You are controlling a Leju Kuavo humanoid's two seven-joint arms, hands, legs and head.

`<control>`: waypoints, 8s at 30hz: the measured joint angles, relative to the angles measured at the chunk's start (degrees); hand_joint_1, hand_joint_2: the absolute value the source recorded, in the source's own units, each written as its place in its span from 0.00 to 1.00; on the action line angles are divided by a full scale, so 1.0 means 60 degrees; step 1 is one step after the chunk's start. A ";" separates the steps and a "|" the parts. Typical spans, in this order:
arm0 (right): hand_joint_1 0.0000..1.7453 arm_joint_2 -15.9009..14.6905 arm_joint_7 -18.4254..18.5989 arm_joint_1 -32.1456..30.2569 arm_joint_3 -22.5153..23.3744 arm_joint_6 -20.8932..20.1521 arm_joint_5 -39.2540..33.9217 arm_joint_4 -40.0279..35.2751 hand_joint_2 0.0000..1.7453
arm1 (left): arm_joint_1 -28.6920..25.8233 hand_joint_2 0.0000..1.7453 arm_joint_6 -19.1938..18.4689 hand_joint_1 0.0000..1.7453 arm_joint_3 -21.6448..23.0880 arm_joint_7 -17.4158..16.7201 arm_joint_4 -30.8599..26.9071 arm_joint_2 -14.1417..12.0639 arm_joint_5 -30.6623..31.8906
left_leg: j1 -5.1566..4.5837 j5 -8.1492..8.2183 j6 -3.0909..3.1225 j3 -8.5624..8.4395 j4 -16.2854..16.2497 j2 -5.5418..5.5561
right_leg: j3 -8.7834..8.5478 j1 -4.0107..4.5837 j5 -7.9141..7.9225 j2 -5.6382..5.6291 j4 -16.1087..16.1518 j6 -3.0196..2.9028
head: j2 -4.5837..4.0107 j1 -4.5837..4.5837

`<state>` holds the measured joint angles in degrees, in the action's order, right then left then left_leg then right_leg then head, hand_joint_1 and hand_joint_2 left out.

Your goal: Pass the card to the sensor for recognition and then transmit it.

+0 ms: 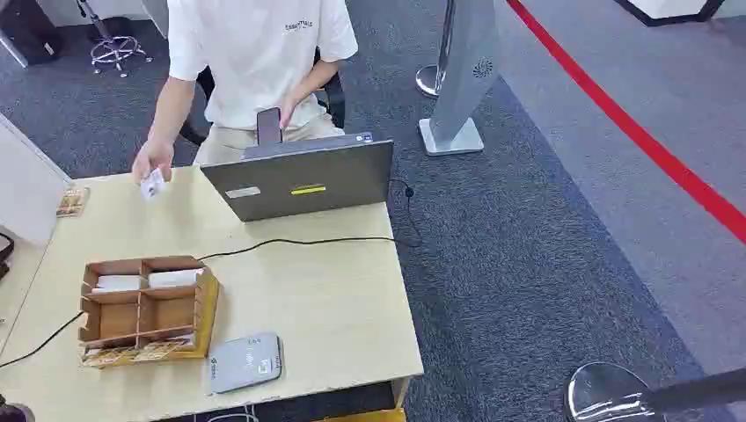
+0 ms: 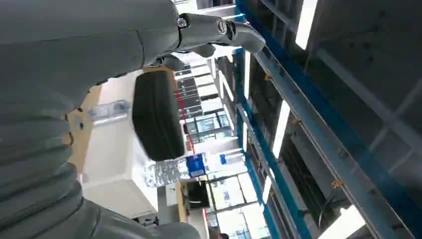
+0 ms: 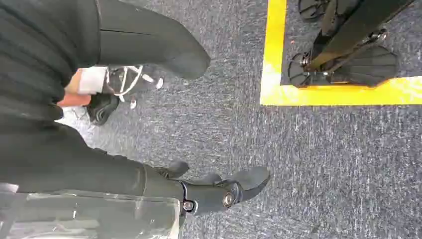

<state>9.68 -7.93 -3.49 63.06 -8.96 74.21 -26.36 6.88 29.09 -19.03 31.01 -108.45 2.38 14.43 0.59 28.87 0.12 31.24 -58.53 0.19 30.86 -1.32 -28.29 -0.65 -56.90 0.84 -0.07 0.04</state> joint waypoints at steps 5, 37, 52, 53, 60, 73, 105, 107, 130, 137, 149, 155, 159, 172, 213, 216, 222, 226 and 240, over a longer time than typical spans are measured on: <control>0.00 -0.0149 0.0000 0.0088 0.0124 0.0055 0.0084 0.0226 1.00 | 0.0554 1.00 -0.0142 0.00 0.0612 -0.0630 0.0179 -0.0335 0.1359 | -0.0001 0.0000 0.0000 0.0001 -0.0001 0.0000 | 0.0004 0.0000 0.0000 0.0001 0.0000 0.0000 | 0.0000 0.0000; 0.00 0.0022 -0.0193 0.0946 0.0710 0.1701 0.1209 0.2000 1.00 | 0.5662 1.00 -0.4816 0.00 0.5865 -0.7449 0.4721 -0.3563 1.1823 | 0.0012 -0.0056 -0.0025 0.0049 -0.0009 -0.0020 | 0.0059 0.0011 0.0052 -0.0020 -0.0021 -0.0032 | 0.0000 0.0015; 0.00 0.0029 -0.0142 0.1021 0.0750 0.1727 0.1216 0.2277 1.00 | 0.5965 1.00 -0.4845 1.00 0.6349 -0.7336 0.5373 -0.3810 1.1558 | 0.0009 -0.0054 -0.0025 0.0056 -0.0009 -0.0023 | 0.0064 0.0009 0.0053 -0.0023 -0.0019 -0.0029 | 0.0000 0.0011; 0.00 0.0026 -0.0142 0.1019 0.0750 0.1730 0.1216 0.2284 1.00 | 0.5965 1.00 -0.4845 1.00 0.6353 -0.7336 0.5388 -0.3810 1.1558 | 0.0009 -0.0054 -0.0025 0.0057 -0.0009 -0.0023 | 0.0065 0.0009 0.0053 -0.0023 -0.0019 -0.0029 | 0.0000 0.0015; 0.00 0.0029 -0.0124 0.1020 0.0750 0.1734 0.1216 0.2313 1.00 | 0.5974 1.00 -0.4845 1.00 0.6364 -0.7336 0.5439 -0.3810 1.1558 | 0.0010 -0.0055 -0.0025 0.0057 -0.0009 -0.0023 | 0.0065 0.0009 0.0053 -0.0023 -0.0019 -0.0029 | 0.0000 0.0015; 0.00 0.0026 -0.0117 0.1027 0.0750 0.1727 0.1216 0.2324 1.00 | 0.6052 1.00 -0.4973 1.00 0.6498 -0.7139 0.5460 -0.3792 1.1404 | 0.0010 -0.0054 -0.0025 0.0059 -0.0009 -0.0023 | 0.0067 0.0009 0.0053 -0.0024 -0.0019 -0.0029 | 0.0000 0.0011; 0.00 0.0467 0.0284 0.1174 0.0849 0.2393 0.0790 0.2375 1.00 | 0.3548 1.00 -0.4346 1.00 0.7909 -0.6429 0.1758 -0.2666 1.0789 | 0.0002 -0.0041 -0.0009 0.0068 -0.0009 -0.0024 | 0.0069 0.0003 0.0049 -0.0023 -0.0007 -0.0026 | 0.0000 0.0007; 0.00 0.0499 0.0284 0.1186 0.0893 0.2426 0.0677 0.2375 1.00 | 0.3132 1.00 -0.4393 1.00 0.8344 -0.6429 0.1208 -0.2564 1.0800 | 0.0003 -0.0040 -0.0008 0.0069 -0.0009 -0.0025 | 0.0071 0.0003 0.0049 -0.0024 -0.0007 -0.0026 | 0.0000 0.0007; 0.00 0.0623 0.0430 0.1189 0.1118 0.2565 0.0331 0.2368 1.00 | 0.1080 1.00 -0.4248 1.00 0.9536 -0.7353 -0.0863 -0.2433 1.1892 | 0.0006 -0.0037 -0.0010 0.0072 -0.0008 -0.0020 | 0.0072 0.0006 0.0039 -0.0019 -0.0009 -0.0021 | 0.0000 0.0000; 0.00 0.0660 0.0656 0.1187 0.1206 0.2586 0.0306 0.2360 1.00 | -0.0561 1.00 -0.3888 1.00 0.9497 -0.7690 -0.0754 -0.2422 1.1940 | 0.0006 -0.0033 -0.0007 0.0074 -0.0005 -0.0025 | 0.0074 0.0006 0.0033 -0.0022 -0.0009 -0.0015 | 0.0000 0.0004; 0.00 0.0824 0.0521 0.1065 0.1220 0.2422 0.0320 0.2007 1.00 | -0.2359 1.00 -0.3392 1.00 0.9048 -0.7759 0.0080 -0.2378 1.1649 | 0.0006 -0.0033 -0.0007 0.0075 -0.0005 -0.0018 | 0.0072 0.0005 0.0031 -0.0013 -0.0008 -0.0012 | 0.0000 0.0004; 0.00 0.0842 0.0495 0.1063 0.1217 0.2455 0.0328 0.1971 1.00 | -0.2486 1.00 -0.3308 1.00 0.9034 -0.7792 0.0270 -0.2335 1.1463 | 0.0006 -0.0034 -0.0007 0.0074 -0.0006 -0.0016 | 0.0070 0.0005 0.0031 -0.0011 -0.0008 -0.0011 | 0.0000 0.0007; 0.00 0.0842 0.0558 0.1066 0.1209 0.2466 0.0328 0.1971 1.00 | -0.2483 1.00 -0.3217 1.00 0.9030 -0.7766 0.0517 -0.2105 1.1426 | 0.0005 -0.0033 -0.0007 0.0075 -0.0006 -0.0015 | 0.0070 0.0005 0.0031 -0.0005 -0.0008 -0.0011 | 0.0000 0.0007; 0.00 0.0842 0.0699 0.1068 0.1184 0.2583 0.0360 0.1974 1.00 | -0.2540 1.00 -0.3107 1.00 0.8789 -0.8167 0.1133 -0.1897 1.1394 | 0.0006 -0.0033 -0.0007 0.0075 -0.0005 -0.0014 | 0.0069 0.0006 0.0031 -0.0003 -0.0008 -0.0012 | 0.0000 0.0007; 0.00 0.0703 0.0583 0.1020 0.0932 0.2113 0.0517 0.1989 1.00 | -0.2930 1.00 -0.3760 1.00 0.8174 -0.8637 0.1636 -0.1752 1.0639 | 0.0006 -0.0033 -0.0007 0.0072 -0.0005 -0.0014 | 0.0069 0.0005 0.0031 -0.0002 -0.0007 -0.0012 | 0.0000 0.0004; 0.00 0.0696 0.0579 0.1019 0.0904 0.2095 0.0495 0.1989 1.00 | -0.2907 1.00 -0.3814 1.00 0.8181 -0.8655 0.1646 -0.1766 1.0589 | 0.0006 -0.0033 -0.0007 0.0070 -0.0005 -0.0014 | 0.0068 0.0005 0.0031 -0.0001 -0.0007 -0.0011 | 0.0000 0.0007; 0.00 0.0707 0.0696 0.1018 0.0878 0.2415 0.0466 0.1989 1.00 | -0.2754 1.00 -0.3818 1.00 0.8185 -0.8702 0.1654 -0.1796 1.0567 | 0.0006 -0.0035 -0.0007 0.0067 -0.0005 -0.0014 | 0.0064 0.0005 0.0032 0.0001 -0.0008 -0.0011 | 0.0000 0.0007; 0.00 0.0736 0.0758 0.1021 0.0863 0.2615 0.0488 0.2003 1.00 | -0.2592 1.00 -0.3880 1.00 0.8178 -0.8553 0.1486 -0.1704 1.0891 | 0.0006 -0.0036 -0.0007 0.0068 -0.0006 -0.0012 | 0.0064 0.0006 0.0033 0.0001 -0.0008 -0.0012 | 0.0000 0.0007; 0.00 0.0740 0.1198 0.1146 0.0415 0.2666 0.0907 0.2229 1.00 | 0.0247 1.00 -0.3930 1.00 0.7314 -0.7766 0.0481 -0.1362 1.1420 | 0.0007 -0.0051 -0.0010 0.0069 -0.0009 0.0012 | 0.0061 0.0007 0.0044 0.0018 -0.0012 -0.0020 | 0.0000 0.0015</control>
<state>14.12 -0.74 3.39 65.55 7.04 79.65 -12.98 8.36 5.51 24.85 -15.58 -105.57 -5.79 82.95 0.63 28.56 0.06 31.65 -58.58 0.26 31.23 -1.27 -28.03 -0.54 -56.97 0.72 -0.07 0.13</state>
